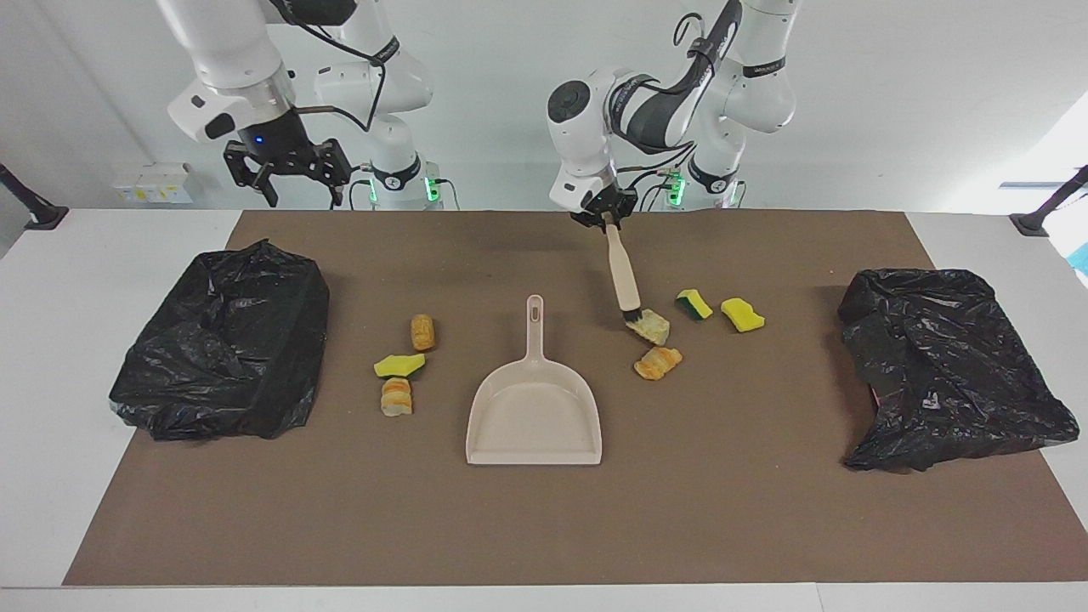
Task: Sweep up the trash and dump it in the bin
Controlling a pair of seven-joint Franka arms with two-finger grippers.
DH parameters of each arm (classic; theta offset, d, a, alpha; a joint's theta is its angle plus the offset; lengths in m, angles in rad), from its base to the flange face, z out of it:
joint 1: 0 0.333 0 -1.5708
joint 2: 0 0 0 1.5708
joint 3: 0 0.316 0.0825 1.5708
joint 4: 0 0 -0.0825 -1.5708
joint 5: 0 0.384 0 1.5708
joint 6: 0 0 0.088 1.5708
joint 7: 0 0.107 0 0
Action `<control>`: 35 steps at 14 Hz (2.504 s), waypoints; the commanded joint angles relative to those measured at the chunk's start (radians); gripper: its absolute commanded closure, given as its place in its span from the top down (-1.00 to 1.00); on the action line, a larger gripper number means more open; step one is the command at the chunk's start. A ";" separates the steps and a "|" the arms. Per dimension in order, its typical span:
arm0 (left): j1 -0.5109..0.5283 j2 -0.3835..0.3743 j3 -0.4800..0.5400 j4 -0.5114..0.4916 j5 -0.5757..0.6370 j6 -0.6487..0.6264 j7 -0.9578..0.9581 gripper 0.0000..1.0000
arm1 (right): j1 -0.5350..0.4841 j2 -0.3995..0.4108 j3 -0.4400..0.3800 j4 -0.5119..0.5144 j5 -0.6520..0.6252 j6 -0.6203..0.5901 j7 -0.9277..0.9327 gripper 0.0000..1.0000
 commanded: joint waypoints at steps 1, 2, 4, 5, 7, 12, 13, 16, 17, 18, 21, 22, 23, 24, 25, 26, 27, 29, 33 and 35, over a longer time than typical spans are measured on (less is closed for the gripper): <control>0.101 -0.022 -0.002 0.028 0.058 -0.119 -0.045 -1.00 | 0.107 0.084 0.002 -0.018 0.025 0.093 0.156 1.00; 0.132 -0.022 -0.003 0.029 0.079 -0.127 -0.056 -1.00 | 0.123 0.120 0.001 -0.018 0.053 0.129 0.182 1.00; 0.199 -0.016 -0.003 0.028 0.110 -0.123 -0.060 -1.00 | 0.159 0.187 0.004 -0.017 0.073 0.188 0.234 1.00; 0.236 -0.014 -0.003 0.022 0.112 -0.120 -0.057 -1.00 | 0.184 0.213 0.004 -0.017 0.076 0.223 0.263 1.00; 0.307 -0.020 -0.002 0.000 0.133 -0.123 -0.050 -1.00 | 0.240 0.261 0.004 -0.015 0.097 0.289 0.337 1.00; 0.450 -0.038 -0.002 -0.076 0.167 -0.019 0.050 -1.00 | 0.351 0.374 0.005 -0.003 0.139 0.407 0.369 1.00; 0.466 -0.049 -0.002 -0.102 0.167 0.001 0.082 -1.00 | 0.356 0.394 0.005 -0.003 0.149 0.435 0.374 1.00; 0.493 -0.112 -0.002 -0.220 0.167 0.099 0.146 -1.00 | 0.400 0.457 0.009 -0.010 0.163 0.489 0.379 1.00; 0.494 -0.123 -0.002 -0.245 0.165 0.151 0.172 -1.00 | 0.403 0.471 0.009 -0.014 0.162 0.501 0.385 1.00; 0.493 -0.123 -0.002 -0.250 0.164 0.176 0.202 -1.00 | 0.399 0.476 0.009 -0.014 0.160 0.510 0.380 1.00; 0.474 -0.120 -0.007 -0.250 0.117 0.187 0.311 -1.00 | 0.391 0.487 0.009 -0.015 0.160 0.535 0.382 1.00; 0.470 -0.117 -0.008 -0.250 0.075 0.217 0.356 -1.00 | 0.393 0.490 0.009 -0.017 0.160 0.536 0.382 0.83; 0.454 -0.115 -0.008 -0.250 0.054 0.236 0.390 -1.00 | 0.393 0.490 0.009 -0.017 0.160 0.533 0.382 0.34; 0.444 -0.114 -0.008 -0.250 0.034 0.242 0.419 -1.00 | 0.393 0.490 0.009 -0.017 0.160 0.529 0.383 -0.35; 0.433 -0.114 -0.008 -0.250 0.014 0.250 0.450 -1.00 | 0.396 0.490 0.007 -0.015 0.154 0.523 0.385 -0.86; 0.427 -0.114 -0.008 -0.250 0.003 0.259 0.482 -1.00 | 0.399 0.490 0.007 -0.014 0.153 0.519 0.391 -1.00; 0.416 -0.112 -0.008 -0.248 -0.015 0.268 0.499 -1.00 | 0.400 0.488 0.007 -0.012 0.147 0.519 0.417 -1.00; 0.407 -0.106 -0.008 -0.239 -0.023 0.279 0.507 -1.00 | 0.402 0.484 0.007 -0.011 0.142 0.524 0.434 -1.00; 0.405 -0.100 -0.008 -0.244 -0.051 0.340 0.509 -1.00 | 0.356 0.392 0.005 -0.021 0.140 0.472 0.233 -1.00; 0.376 -0.097 -0.008 -0.250 -0.097 0.397 0.538 -1.00 | 0.318 0.326 0.004 -0.041 0.140 0.351 0.042 -1.00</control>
